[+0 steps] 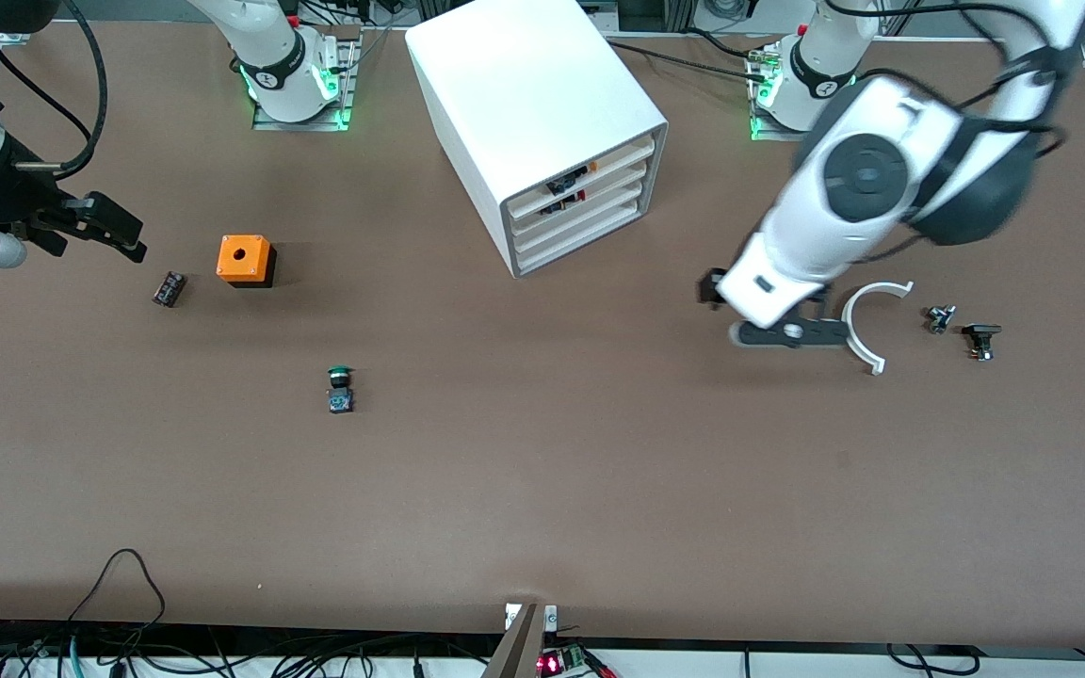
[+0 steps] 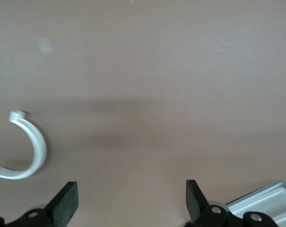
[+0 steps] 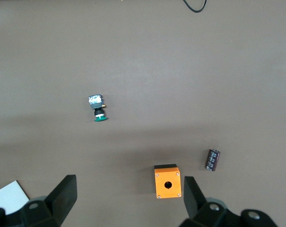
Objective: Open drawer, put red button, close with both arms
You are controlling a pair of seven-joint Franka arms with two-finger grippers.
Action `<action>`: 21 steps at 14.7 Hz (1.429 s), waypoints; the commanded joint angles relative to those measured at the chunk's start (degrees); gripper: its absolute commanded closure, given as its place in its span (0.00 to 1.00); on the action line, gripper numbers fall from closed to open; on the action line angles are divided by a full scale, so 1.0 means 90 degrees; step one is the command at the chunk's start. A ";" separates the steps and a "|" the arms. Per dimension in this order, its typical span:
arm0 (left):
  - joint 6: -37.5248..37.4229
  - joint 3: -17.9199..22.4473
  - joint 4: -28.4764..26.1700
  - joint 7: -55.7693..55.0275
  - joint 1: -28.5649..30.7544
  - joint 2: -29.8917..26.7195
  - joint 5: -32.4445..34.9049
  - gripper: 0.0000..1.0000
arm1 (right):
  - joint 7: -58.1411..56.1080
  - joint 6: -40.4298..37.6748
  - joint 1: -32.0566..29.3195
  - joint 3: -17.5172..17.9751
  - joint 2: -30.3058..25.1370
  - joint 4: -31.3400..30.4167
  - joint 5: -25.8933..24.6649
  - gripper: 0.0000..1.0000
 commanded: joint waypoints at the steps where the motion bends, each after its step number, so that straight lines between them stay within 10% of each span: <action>1: -0.0962 -0.0095 0.0863 0.0787 0.0291 -0.0007 0.0150 0.00 | 0.0011 -0.0164 -0.0089 0.0073 0.0103 0.0221 -0.0046 0.00; 5: -0.1346 0.0390 0.1258 0.2084 0.0497 -0.0356 -0.0307 0.00 | 0.0011 -0.0174 -0.0089 0.0064 0.0103 0.0221 -0.0075 0.00; 13: -0.0049 0.4599 -0.0381 0.4245 -0.1815 -0.2017 -0.1910 0.00 | -0.0009 -0.0203 -0.0099 0.0054 0.0103 0.0221 -0.0085 0.00; 21: -0.0145 0.5296 -0.0598 0.4247 -0.2403 -0.2351 -0.1832 0.00 | -0.0028 -0.0203 -0.0099 0.0054 0.0103 0.0221 -0.0104 0.00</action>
